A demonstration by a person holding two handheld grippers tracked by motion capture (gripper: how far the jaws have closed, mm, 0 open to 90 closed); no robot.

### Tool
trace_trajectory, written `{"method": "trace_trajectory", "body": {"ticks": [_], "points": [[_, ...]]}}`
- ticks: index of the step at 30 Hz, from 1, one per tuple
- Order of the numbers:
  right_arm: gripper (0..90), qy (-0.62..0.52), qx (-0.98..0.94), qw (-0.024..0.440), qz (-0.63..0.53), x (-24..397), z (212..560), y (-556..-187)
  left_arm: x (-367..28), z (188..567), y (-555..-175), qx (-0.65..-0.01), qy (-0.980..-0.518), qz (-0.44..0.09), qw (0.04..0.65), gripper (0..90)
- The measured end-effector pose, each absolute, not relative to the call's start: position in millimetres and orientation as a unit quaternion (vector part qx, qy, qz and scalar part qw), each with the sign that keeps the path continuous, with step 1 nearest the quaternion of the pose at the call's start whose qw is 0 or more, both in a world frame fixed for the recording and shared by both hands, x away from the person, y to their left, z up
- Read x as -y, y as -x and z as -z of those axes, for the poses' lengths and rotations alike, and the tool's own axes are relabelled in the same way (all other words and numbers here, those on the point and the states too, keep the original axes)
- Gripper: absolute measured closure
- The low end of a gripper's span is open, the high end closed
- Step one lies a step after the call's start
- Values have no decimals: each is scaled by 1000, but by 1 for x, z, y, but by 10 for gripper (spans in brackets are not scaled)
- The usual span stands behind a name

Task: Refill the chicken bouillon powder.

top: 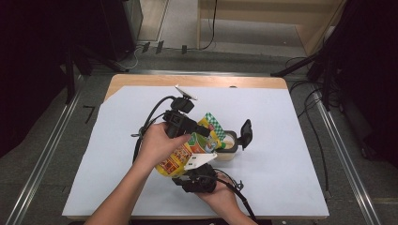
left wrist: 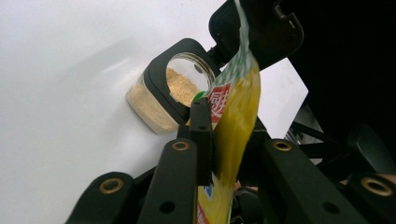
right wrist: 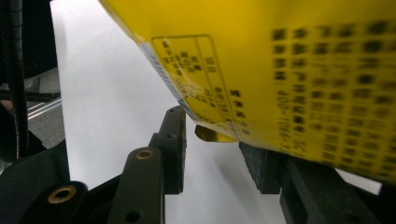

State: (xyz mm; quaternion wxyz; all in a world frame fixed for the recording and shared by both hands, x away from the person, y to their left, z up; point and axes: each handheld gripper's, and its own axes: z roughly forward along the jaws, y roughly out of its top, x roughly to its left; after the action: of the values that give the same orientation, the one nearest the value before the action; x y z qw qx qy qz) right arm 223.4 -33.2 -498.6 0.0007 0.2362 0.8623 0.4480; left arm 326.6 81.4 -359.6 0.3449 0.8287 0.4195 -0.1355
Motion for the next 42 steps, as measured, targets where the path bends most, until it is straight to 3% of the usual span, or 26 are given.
{"method": "trace_trajectory", "body": {"ticks": [14, 19, 42], "points": [[603, -250, -861, 5, -442, 38, 503, -229, -102, 358, -333, -417, -809, 193, 366, 891], [551, -259, -862, 21, -436, 39, 503, -230, -113, 353, -335, -420, -800, 195, 382, 888], [531, -279, -835, 19, -474, 53, 501, -238, -158, 329, -339, -437, -768, 157, 441, 891]]}}
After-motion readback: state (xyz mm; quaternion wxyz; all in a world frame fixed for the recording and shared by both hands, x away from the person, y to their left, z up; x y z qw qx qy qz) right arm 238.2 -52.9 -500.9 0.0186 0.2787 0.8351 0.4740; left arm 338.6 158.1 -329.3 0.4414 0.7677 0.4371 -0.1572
